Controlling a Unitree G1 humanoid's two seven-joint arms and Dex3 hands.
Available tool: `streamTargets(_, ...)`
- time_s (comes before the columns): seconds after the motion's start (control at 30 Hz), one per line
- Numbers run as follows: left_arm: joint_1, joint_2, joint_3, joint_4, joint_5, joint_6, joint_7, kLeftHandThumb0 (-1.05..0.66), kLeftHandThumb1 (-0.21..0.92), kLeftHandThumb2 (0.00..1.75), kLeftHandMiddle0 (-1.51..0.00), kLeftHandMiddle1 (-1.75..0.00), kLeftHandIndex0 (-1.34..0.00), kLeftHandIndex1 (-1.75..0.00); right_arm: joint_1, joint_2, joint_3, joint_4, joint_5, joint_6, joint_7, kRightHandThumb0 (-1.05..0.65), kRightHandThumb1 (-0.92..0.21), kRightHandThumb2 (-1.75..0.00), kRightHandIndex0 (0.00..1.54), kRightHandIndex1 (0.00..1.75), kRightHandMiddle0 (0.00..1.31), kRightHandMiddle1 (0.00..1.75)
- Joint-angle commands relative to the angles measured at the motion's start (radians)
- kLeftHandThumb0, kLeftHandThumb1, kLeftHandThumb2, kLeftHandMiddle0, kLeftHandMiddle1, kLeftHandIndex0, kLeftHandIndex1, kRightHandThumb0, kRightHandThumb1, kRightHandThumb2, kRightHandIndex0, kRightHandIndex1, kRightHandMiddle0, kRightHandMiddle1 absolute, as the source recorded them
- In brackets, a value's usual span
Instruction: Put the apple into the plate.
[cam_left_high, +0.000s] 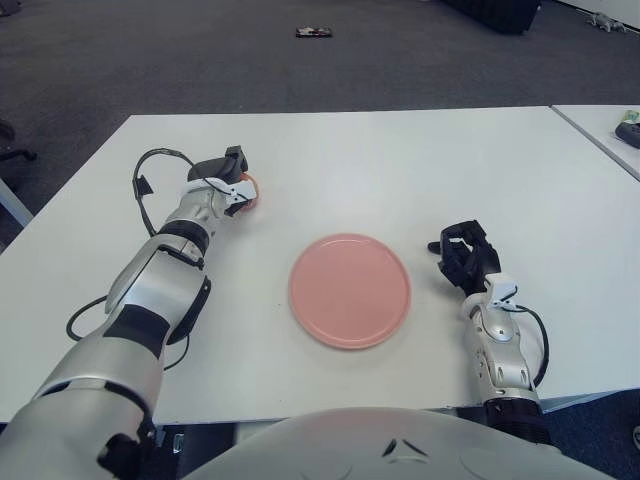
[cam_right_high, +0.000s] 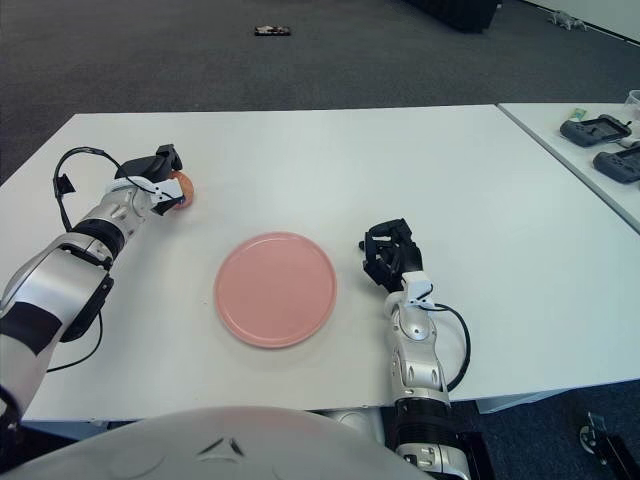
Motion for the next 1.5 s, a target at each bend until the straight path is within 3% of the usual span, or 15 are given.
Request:
streamTargets(0.0,0.028,-0.015,-0.009,0.020,0.005,-0.003,-0.054,-0.09,0.02,1.61,-0.87,-1.65,-0.67,-1.75,-0.001,-0.006,0.001,-0.007,0.003,0.008,0.004,-0.36,-0.84,-0.64,0.45,1.19,0.24,1.75)
streamTargets(0.2,0.028,-0.014,-0.004,0.018,0.000,-0.013,-0.053,-0.01,-0.01,1.63,-0.89,-1.59,-0.66,-1.75,-0.003,-0.004,-0.002,-0.003,0.009,0.004,0.008,-0.36,-0.83,-0.65,0.46,1.20,0.24,1.75)
streamTargets(1.47,0.013,-0.031,0.010,0.009,-0.023,-0.067,-0.053,0.00,0.04,1.59,-0.87,-1.60,-0.59,-1.75,-0.011,0.004,-0.001,0.002,0.013,-0.004,0.010,-0.36,-0.82,-0.67,0.46,1.20,0.25,1.75)
